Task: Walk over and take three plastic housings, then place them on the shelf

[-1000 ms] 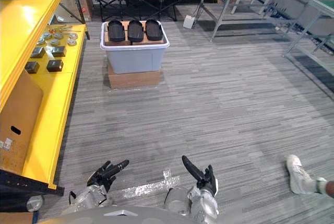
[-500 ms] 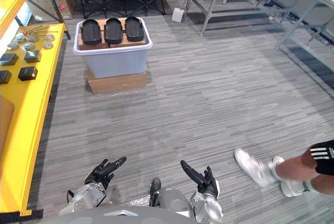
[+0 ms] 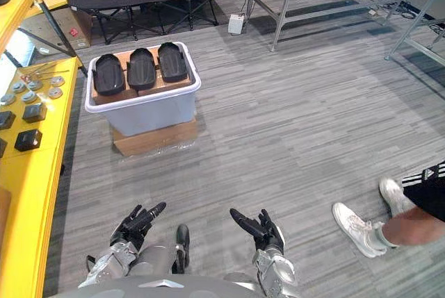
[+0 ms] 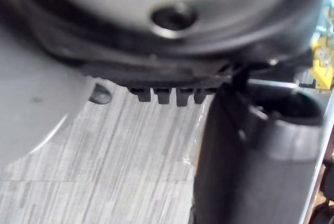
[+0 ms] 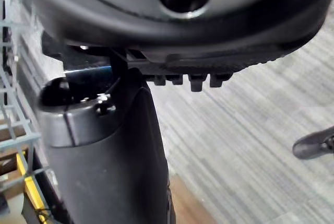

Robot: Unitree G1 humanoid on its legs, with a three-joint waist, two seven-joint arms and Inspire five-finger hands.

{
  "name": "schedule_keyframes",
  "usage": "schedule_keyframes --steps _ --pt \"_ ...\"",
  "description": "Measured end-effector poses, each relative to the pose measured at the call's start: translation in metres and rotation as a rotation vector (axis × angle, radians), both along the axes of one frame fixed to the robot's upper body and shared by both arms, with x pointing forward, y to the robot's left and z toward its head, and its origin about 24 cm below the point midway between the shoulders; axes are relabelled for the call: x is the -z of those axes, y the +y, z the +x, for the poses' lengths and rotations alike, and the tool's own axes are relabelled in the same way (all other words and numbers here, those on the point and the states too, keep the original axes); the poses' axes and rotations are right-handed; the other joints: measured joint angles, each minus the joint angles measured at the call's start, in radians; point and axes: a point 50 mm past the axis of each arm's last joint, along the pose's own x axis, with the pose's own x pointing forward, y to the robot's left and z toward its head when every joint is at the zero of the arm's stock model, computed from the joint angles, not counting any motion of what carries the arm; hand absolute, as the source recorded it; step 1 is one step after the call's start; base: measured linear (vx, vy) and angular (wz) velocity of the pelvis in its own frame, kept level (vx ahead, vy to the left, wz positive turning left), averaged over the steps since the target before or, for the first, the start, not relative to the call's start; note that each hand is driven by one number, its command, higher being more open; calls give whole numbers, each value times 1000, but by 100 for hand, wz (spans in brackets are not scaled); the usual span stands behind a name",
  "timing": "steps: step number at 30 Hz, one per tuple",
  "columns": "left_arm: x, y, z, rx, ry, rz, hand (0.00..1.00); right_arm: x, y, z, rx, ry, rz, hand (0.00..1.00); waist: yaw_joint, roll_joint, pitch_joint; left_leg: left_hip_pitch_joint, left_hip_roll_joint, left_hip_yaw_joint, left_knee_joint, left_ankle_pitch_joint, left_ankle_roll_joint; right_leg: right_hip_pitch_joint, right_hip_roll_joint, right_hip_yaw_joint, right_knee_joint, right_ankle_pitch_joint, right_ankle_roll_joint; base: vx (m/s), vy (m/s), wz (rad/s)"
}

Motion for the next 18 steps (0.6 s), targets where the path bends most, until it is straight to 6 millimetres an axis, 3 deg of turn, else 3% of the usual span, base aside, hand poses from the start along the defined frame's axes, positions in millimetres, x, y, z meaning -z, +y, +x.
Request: schedule_keyframes --steps 1,3,5,7,9,10,11,12,13,14,16,18 --pt "2 5 -2 12 17 17 100 2 6 -1 -2 7 19 100 -8 -12 10 56 -11 -1 -8 -12 25 -38 -41 -42 116 -16 -24 472 189 14" --pt "3 6 -5 28 35 25 100 4 12 -4 -2 15 33 100 -16 -11 12 132 -6 -14 -21 -40 31 -56 -63 -89 90 -25 -39 458 114 18" --pt "1 3 4 45 12 19 100 2 13 1 -3 0 24 100 -17 3 19 181 7 -43 -51 -56 13 -91 -43 -98 -101 -23 -37 382 6 29" --pt "-3 -1 15 54 -12 9 100 -1 14 7 -5 -16 21 100 -16 9 22 186 29 -68 -61 -80 -8 -148 -15 -70 -296 20 -12 316 -47 38" --pt "-5 -2 22 33 -30 -9 100 -1 18 8 -5 -17 33 100 -17 -2 21 193 43 -98 -58 -111 -34 -207 -4 -1 -502 189 -8 327 -119 37" --pt "-5 -1 22 29 -28 -9 100 0 18 8 -3 -16 32 100 -17 -8 23 202 41 -105 -53 -121 -48 -211 -5 11 -525 233 -5 369 -217 46" --pt "-4 -1 20 12 -19 -18 100 1 17 4 7 -4 29 100 -16 -19 22 220 40 -127 -24 -159 -59 -202 -12 33 -527 312 -23 315 -236 46" --pt "-4 -1 19 5 -19 -25 100 3 17 1 11 6 30 100 -16 -30 16 223 37 -143 -1 -183 -66 -194 -17 37 -513 340 -34 340 -324 73" --pt "0 3 12 -14 7 -20 100 6 16 -7 23 39 28 100 -12 -43 0 218 44 -175 75 -256 -81 -177 -22 26 -454 347 -69 260 -290 51" --pt "2 0 9 -28 28 -26 100 7 12 -6 20 49 17 100 -11 -25 -4 206 72 -174 119 -284 -101 -176 -4 6 -429 342 -71 280 -323 48" --pt "9 -5 -2 -71 80 -60 100 8 5 -7 25 70 -3 100 -12 22 -26 174 147 -180 221 -351 -136 -167 54 -35 -405 255 -111 248 -267 27" --pt "10 -5 0 -73 87 -61 100 10 0 -11 27 91 -14 100 -23 30 -18 107 187 -144 374 -343 -165 -126 72 -71 -418 228 -128 194 -220 51"
